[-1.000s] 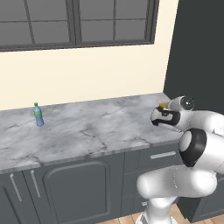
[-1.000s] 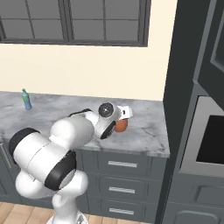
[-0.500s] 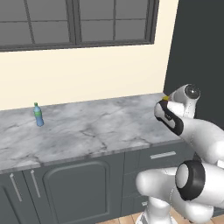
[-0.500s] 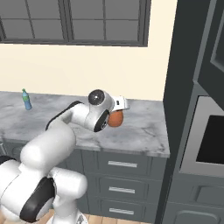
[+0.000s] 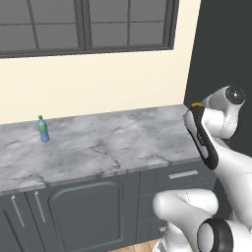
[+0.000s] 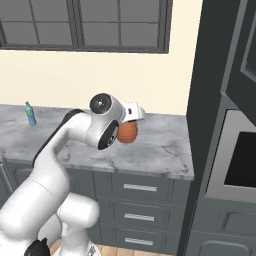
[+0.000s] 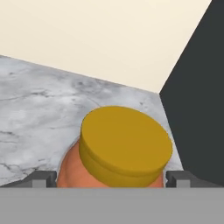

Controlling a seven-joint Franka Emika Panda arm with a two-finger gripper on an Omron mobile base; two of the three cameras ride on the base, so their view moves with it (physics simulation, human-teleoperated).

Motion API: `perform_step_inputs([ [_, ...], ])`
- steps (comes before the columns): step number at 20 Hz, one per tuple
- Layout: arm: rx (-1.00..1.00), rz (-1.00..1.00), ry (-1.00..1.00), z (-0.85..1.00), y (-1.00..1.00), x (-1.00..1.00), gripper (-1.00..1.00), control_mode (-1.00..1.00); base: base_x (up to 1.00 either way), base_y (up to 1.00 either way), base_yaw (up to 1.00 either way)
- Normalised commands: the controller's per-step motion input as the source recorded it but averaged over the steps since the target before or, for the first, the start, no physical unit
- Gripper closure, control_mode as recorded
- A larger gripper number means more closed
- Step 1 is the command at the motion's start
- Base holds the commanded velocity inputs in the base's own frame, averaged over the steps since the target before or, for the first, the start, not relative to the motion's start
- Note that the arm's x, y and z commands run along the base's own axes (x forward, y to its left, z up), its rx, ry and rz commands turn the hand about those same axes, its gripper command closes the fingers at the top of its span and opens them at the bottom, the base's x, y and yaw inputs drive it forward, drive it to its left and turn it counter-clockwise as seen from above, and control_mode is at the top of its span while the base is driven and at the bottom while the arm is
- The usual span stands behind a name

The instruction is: Pick the bar and honey bottle from the counter and place them in the cabinets closest to them.

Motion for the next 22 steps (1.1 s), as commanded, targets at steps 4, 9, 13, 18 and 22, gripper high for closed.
perform_step_inputs([
  [4,0.0,0.03,-0.05,0.51,0.02,-0.73,1.0,-1.0,0.0,0.0,0.0],
  [9,0.0,0.04,-0.08,0.49,0.01,-0.79,1.0,-1.0,0.0,0.0,0.0],
  [13,0.0,0.05,-0.06,0.51,0.02,-0.8,1.0,-1.0,0.0,0.0,0.0],
  [18,-0.01,0.05,-0.05,0.51,0.03,-0.8,1.0,-1.0,0.0,0.0,0.0],
  [22,-0.02,0.05,-0.02,0.42,0.06,-0.69,1.0,-1.0,0.0,0.0,0.0],
])
